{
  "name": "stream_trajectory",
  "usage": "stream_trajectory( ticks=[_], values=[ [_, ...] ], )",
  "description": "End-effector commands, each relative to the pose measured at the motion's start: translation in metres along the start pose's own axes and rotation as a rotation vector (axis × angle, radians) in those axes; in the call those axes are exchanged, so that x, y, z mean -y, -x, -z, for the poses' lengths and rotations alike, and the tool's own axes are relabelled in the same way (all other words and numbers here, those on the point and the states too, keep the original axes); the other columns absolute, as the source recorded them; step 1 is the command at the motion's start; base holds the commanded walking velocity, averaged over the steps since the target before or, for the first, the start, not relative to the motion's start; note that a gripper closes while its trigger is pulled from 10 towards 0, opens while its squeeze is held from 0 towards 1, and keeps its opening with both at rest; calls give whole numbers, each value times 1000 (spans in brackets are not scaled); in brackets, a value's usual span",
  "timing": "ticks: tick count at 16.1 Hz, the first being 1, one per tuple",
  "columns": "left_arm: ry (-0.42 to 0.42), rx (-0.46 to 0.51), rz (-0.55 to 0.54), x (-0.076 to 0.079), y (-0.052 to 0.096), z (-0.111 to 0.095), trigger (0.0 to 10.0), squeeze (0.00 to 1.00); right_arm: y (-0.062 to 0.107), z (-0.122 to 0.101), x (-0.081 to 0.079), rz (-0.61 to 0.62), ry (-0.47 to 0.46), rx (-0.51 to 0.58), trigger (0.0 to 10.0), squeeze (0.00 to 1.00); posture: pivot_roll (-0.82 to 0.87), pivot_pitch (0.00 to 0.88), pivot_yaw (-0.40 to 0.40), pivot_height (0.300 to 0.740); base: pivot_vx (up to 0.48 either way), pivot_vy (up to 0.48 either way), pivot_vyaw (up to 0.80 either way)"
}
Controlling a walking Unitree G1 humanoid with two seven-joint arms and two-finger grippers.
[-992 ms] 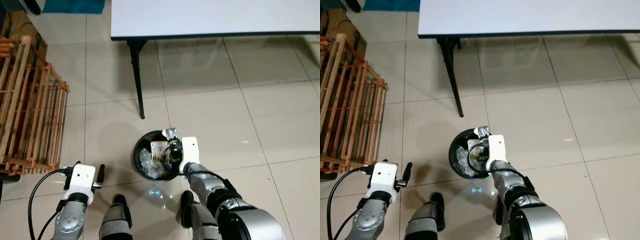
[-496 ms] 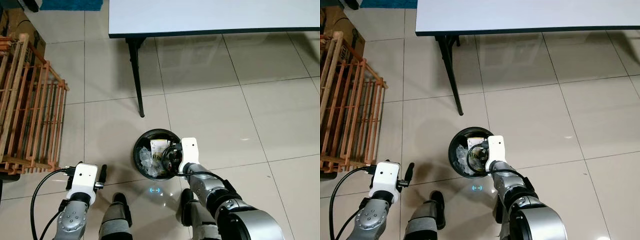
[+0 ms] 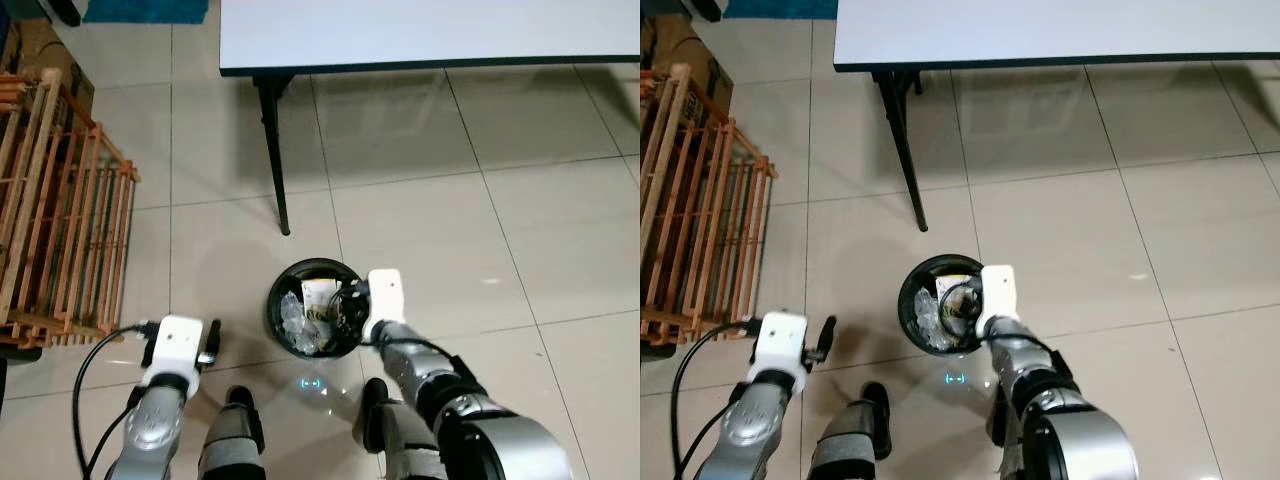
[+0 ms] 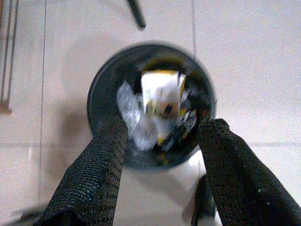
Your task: Picking trash to rubbish bin
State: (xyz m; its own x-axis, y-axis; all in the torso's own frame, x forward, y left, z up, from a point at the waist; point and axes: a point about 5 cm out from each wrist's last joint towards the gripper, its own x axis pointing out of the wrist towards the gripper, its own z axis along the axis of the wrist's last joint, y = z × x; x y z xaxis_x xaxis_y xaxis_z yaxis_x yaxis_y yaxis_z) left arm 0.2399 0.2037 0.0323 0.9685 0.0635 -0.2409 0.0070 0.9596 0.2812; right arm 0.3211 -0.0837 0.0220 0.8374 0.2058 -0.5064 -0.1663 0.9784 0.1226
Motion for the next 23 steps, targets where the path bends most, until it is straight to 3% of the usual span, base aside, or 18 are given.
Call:
stream_trajectory(
  ticks=[1, 5, 9, 15, 19, 23],
  values=[
    [4, -39, 3, 4, 2, 10, 10000, 0, 0, -6, 8, 29, 4, 39, 10000, 0, 113, 349, -18, 740, 0, 0, 0],
    [55, 39, 3, 11, -31, -16, 10000, 0, 8, -58, 48, 118, 39, 309, 10000, 0, 59, 204, -24, 740, 0, 0, 0],
    [86, 78, 5, 19, -47, -31, 10000, 0, 23, -82, 68, 186, 109, 472, 10000, 0, 37, 105, -19, 740, 0, 0, 0],
    [99, 103, 6, 24, -54, -37, 10000, 0, 37, -80, 69, 269, 59, 550, 10000, 0, 37, 50, -3, 740, 0, 0, 0],
    [112, 142, 37, 33, -51, -41, 10000, 0, 49, -78, 62, 290, 60, 585, 10000, 0, 35, 49, 10, 740, 0, 0, 0],
    [102, 155, 49, 33, -52, -44, 10000, 0, 57, -70, 61, 301, 36, 576, 10000, 0, 24, 61, 46, 740, 0, 0, 0]
  ],
)
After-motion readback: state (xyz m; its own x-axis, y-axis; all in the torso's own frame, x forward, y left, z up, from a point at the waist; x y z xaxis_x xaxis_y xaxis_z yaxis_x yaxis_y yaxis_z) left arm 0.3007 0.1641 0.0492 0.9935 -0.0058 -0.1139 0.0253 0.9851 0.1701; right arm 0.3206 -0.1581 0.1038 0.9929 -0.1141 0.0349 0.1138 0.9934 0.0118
